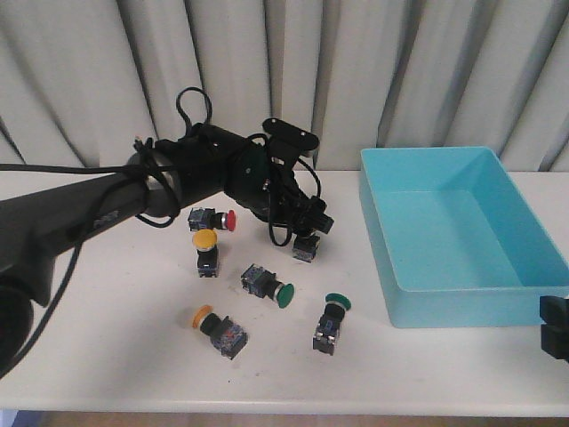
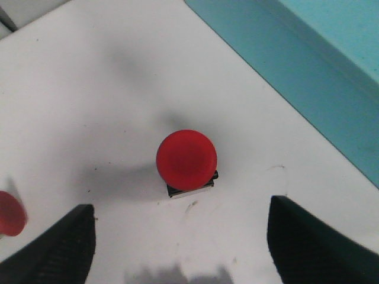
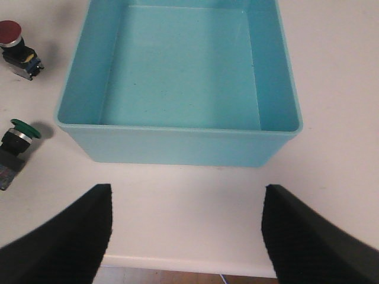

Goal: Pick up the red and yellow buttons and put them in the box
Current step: 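Reach the left gripper down and grasp the red button farthest from the robot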

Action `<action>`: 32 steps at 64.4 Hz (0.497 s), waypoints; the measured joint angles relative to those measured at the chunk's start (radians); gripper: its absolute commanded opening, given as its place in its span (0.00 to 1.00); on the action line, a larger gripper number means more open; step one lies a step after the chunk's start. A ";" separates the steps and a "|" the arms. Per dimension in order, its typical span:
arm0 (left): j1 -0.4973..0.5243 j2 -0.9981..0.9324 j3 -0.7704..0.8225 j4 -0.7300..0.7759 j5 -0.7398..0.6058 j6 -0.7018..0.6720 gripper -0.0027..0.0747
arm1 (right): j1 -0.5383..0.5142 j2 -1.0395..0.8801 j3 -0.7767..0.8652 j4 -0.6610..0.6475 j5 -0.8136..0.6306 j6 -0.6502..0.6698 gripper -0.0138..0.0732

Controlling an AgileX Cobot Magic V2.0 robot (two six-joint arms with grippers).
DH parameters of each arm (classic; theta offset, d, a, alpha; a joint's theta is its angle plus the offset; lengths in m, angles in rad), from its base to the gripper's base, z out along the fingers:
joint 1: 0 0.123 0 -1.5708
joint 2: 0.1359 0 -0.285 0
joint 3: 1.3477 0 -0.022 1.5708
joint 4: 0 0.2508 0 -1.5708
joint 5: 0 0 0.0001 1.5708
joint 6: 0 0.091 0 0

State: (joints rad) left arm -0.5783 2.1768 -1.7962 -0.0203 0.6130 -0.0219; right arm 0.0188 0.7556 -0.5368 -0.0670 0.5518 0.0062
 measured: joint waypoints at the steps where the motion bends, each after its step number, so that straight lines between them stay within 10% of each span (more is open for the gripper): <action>1: -0.001 0.009 -0.009 0.000 0.000 0.000 0.79 | 0.000 0.000 0.000 0.000 0.000 0.000 0.76; 32: -0.007 0.209 -0.201 0.001 0.005 -0.029 0.79 | 0.000 0.000 0.000 0.000 0.000 0.000 0.76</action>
State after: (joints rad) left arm -0.5856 2.3860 -1.9971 -0.0196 0.6178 -0.0505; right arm 0.0188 0.7556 -0.5368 -0.0670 0.5518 0.0062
